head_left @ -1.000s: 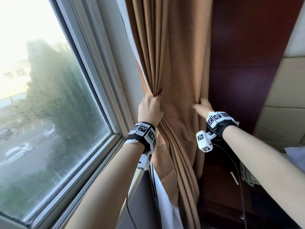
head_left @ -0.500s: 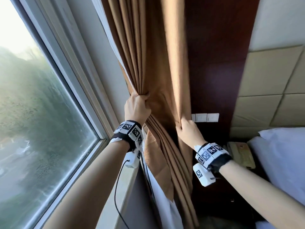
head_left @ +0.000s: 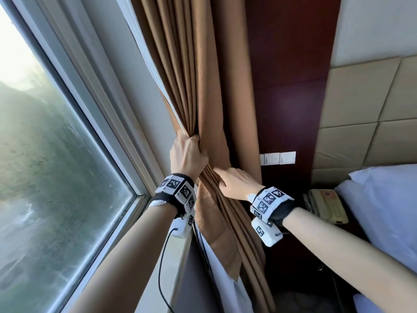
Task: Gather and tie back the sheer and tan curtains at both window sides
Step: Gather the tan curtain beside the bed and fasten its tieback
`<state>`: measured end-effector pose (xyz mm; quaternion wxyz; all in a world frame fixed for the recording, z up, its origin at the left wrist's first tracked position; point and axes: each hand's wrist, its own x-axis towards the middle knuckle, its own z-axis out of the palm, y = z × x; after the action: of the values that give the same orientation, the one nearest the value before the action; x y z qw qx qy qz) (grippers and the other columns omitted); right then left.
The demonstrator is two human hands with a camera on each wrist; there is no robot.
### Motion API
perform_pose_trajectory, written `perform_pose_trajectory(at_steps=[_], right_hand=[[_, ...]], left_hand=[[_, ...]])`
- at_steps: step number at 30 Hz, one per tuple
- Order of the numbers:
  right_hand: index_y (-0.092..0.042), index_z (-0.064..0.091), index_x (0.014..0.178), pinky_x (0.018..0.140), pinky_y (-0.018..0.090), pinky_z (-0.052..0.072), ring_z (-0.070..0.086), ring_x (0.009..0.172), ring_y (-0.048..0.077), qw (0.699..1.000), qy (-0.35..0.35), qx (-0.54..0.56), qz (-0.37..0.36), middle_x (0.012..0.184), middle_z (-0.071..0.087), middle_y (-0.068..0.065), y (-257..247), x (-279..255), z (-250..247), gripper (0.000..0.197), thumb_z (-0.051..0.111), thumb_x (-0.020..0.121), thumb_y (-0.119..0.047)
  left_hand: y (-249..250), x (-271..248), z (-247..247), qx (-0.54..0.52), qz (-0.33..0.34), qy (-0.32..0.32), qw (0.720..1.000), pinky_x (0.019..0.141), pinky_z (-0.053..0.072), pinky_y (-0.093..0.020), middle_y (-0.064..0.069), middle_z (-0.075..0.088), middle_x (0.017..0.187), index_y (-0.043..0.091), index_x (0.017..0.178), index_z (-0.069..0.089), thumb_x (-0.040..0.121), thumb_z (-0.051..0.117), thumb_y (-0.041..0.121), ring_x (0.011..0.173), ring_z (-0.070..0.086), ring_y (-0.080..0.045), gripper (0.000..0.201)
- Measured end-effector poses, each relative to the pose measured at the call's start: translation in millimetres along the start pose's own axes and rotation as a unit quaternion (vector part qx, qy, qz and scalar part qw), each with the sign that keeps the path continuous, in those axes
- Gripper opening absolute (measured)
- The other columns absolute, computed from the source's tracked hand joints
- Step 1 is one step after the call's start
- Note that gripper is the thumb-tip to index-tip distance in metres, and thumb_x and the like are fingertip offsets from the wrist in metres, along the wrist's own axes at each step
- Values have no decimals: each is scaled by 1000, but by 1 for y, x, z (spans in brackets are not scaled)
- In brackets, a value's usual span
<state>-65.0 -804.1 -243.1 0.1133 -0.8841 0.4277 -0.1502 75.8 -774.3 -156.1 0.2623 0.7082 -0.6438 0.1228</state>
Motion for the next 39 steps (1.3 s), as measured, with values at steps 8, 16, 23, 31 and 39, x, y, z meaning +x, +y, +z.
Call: perform_pose_trajectory(at_steps=[8,16,23,31,39], right_hand=[[-32,35,146,91,20,40,56,109,22,977,71,170,108,133,53,7,91,44,-11,71,51,83,-1],[-38,-11,150,113,49,30,28,140,35,934,93,239,250,159,15,7,148,124,-39,132,87,61,-32],[-20,24,149,95,37,46,57,114,38,910,180,261,267,128,57,17,130,139,-36,79,62,81,-8],[-1,61,117,81,47,50,60,98,49,919,223,143,293,105,64,31,117,84,-22,33,48,88,-8],[9,60,111,83,48,51,59,93,52,866,321,195,329,100,61,36,125,8,-42,35,39,85,-1]], left_hand=[[-6,4,2,-44,70,19,996,75,49,-42,-23,45,129,25,152,17,66,50,1,98,53,-44,95],[-9,13,10,-24,55,24,998,80,55,-43,-16,45,130,36,139,46,67,52,0,105,57,-40,81],[-5,25,19,1,20,8,1000,82,52,-41,-15,53,122,25,126,63,65,61,5,107,57,-38,64],[-4,36,26,-13,7,5,1000,89,52,-41,-13,51,127,25,128,62,67,62,8,112,55,-36,63],[-21,32,22,-26,19,23,999,88,49,-38,-12,51,129,29,125,64,68,60,9,110,56,-37,60]])
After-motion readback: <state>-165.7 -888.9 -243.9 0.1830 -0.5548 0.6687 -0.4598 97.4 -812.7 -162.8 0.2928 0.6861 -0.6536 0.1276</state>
